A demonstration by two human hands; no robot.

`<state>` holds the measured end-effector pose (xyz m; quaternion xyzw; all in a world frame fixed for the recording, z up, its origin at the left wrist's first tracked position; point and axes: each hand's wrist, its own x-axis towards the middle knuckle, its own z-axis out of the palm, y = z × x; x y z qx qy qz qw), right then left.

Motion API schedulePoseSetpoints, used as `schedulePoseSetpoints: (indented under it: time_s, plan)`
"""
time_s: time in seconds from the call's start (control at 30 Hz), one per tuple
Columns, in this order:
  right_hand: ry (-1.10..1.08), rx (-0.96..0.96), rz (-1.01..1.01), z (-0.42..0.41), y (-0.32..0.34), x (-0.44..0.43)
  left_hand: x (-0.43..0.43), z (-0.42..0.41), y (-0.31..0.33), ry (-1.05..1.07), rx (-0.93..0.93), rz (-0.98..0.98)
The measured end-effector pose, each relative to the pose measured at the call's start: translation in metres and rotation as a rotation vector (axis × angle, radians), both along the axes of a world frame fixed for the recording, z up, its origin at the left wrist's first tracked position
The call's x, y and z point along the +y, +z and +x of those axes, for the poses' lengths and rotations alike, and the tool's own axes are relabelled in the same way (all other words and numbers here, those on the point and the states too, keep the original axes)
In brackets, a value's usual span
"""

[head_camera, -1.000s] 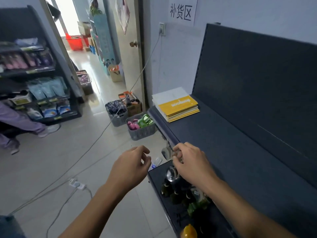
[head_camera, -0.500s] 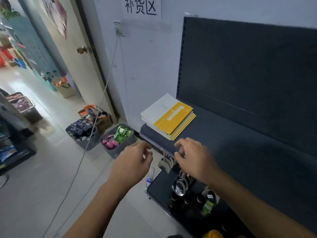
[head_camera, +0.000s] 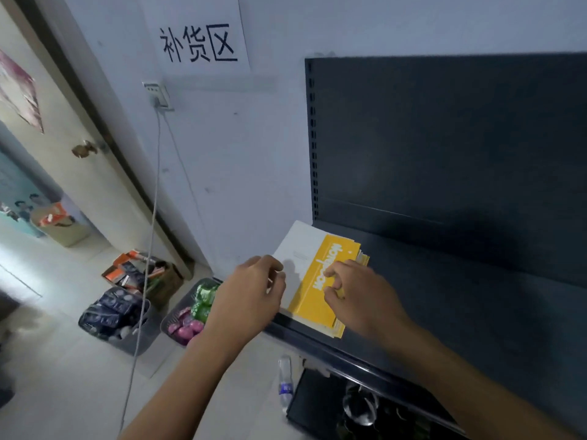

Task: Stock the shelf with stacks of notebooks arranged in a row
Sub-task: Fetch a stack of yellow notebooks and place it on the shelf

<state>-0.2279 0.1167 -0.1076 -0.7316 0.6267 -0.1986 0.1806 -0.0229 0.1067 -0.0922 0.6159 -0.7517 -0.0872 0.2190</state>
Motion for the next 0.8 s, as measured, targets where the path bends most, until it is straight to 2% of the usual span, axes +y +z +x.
schedulePoseSetpoints:
  time_s: [0.13, 0.53, 0.8]
  plan:
    - [-0.075, 0.015, 0.031, -0.001, -0.004, -0.014, -0.038, 0.000, -0.006, -0.006, -0.023, 0.004]
    - [-0.445, 0.013, 0.134, 0.009, -0.027, -0.028, -0.108, -0.005, -0.021, -0.053, -0.231, 0.254]
    - [-0.627, 0.049, 0.260, 0.041, -0.035, -0.036, -0.118, 0.009, -0.028, -0.192, -0.195, 0.292]
